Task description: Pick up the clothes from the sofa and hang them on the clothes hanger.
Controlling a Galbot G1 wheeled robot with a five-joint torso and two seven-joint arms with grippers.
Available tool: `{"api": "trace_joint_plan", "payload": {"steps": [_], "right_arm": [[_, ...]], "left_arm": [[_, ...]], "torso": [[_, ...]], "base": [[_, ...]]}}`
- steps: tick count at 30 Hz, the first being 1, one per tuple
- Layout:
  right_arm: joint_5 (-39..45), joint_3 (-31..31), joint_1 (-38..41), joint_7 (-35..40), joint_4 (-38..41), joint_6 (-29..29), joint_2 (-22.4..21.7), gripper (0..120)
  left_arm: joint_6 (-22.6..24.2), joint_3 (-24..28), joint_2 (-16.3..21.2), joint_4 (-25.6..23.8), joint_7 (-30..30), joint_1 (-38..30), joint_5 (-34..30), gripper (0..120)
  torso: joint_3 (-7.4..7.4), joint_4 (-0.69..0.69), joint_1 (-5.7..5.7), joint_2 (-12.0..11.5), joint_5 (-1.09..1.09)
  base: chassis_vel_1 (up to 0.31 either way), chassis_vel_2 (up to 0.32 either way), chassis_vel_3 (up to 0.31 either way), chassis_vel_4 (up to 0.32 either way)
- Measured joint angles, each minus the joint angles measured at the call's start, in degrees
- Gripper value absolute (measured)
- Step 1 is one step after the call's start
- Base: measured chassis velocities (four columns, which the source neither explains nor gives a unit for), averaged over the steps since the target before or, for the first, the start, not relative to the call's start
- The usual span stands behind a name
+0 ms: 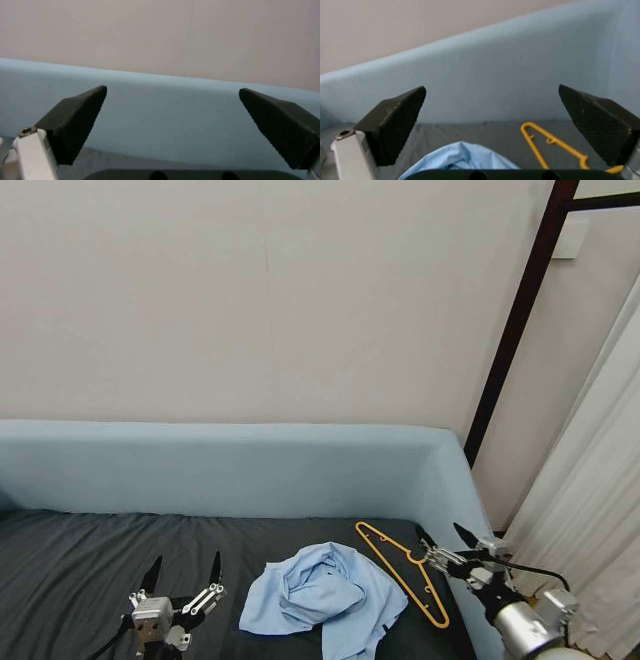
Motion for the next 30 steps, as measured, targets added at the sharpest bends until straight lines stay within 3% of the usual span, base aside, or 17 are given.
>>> {"api": "trace_joint_plan", "payload": {"steps": [4, 12, 22, 30], "right_arm": [[8.16, -9.29, 11.39, 5.58, -7.01, -5.62, 0.88, 100], [10.06, -20.31, 22.7, 7.83, -21.04, -11.13, 5.66, 100], [1.46, -26.43, 31.53, 0.03, -39.63, -11.37, 11.91, 100], [-4.36, -27.45, 30.95, -3.28, -43.39, -9.86, 13.51, 100]], "left_arm": [[-0.16, -0.03, -1.5, -1.01, -0.08, 0.64, 0.95, 100], [-0.4, 0.01, -3.35, -3.43, -0.39, 1.28, 2.07, 100], [-0.4, 0.11, -4.15, -4.06, -0.57, 1.42, 2.73, 100], [-0.28, 0.06, -3.78, -2.74, -0.88, 0.48, 2.67, 100]], "torso": [[0.0, 0.02, 0.0, 0.0, -0.02], [0.0, 0.0, 0.0, 0.0, 0.0], [0.0, 0.01, 0.0, -0.01, -0.01], [-0.01, 0.0, 0.0, 0.0, -0.01]], "base": [[0.0, 0.0, 0.0, 0.0], [0.0, 0.0, 0.0, 0.0], [0.0, 0.0, 0.0, 0.0], [0.0, 0.0, 0.0, 0.0]]}}
